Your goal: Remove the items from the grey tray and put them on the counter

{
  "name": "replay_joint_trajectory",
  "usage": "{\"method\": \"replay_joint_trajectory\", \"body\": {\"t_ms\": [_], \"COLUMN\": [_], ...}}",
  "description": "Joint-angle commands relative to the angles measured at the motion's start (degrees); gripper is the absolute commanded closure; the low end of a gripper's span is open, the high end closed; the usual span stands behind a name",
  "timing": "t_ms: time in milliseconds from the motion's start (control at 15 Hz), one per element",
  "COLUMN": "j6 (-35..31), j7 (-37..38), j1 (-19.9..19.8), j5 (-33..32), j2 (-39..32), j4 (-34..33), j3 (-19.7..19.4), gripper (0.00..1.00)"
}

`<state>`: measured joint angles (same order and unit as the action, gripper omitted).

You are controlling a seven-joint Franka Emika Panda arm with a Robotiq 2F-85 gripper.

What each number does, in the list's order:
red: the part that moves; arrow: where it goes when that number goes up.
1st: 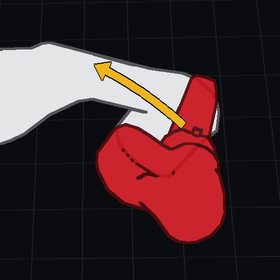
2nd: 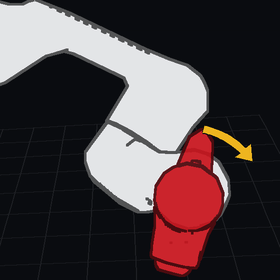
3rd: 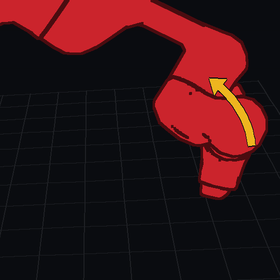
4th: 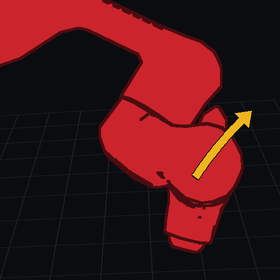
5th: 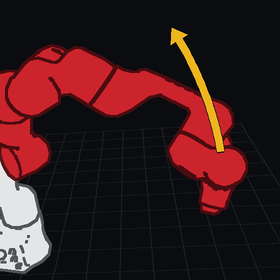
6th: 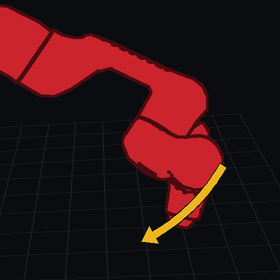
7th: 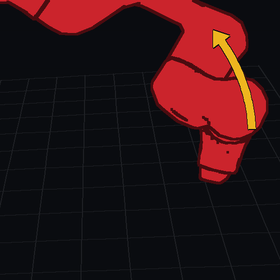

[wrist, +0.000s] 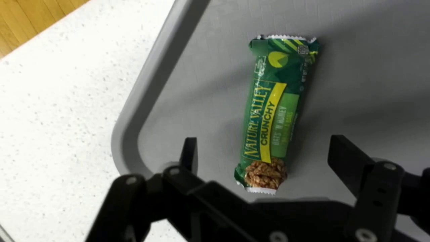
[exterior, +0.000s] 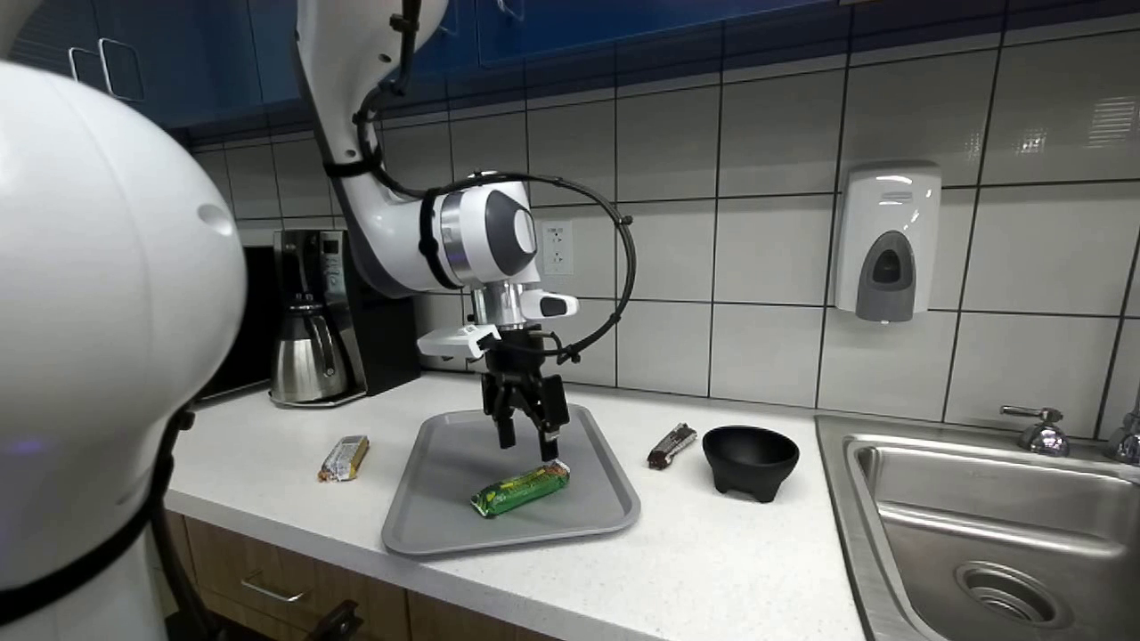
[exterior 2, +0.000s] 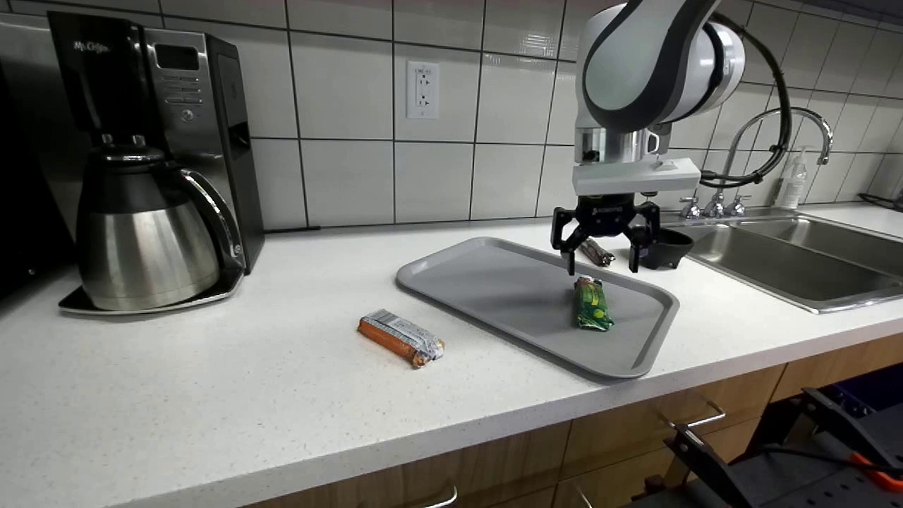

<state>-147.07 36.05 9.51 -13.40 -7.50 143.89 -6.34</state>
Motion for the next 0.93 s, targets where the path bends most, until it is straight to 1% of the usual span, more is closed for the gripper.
{"method": "replay_joint_trajectory", "body": {"t_ms": [0,467,867], "j6": [0.72,0.78,0.80], "j7": [1.17,0.92,-0.20], "j1": [-1.61,-1.39,-1.42], "j5": [0.56,0.70,2.53], "j2": [1.31,-1.22,-4.45], "j4": [2.07,1.22,0.38], "j3": [1.67,2.11,1.99], "gripper": [0.00,0.00,0.00]}}
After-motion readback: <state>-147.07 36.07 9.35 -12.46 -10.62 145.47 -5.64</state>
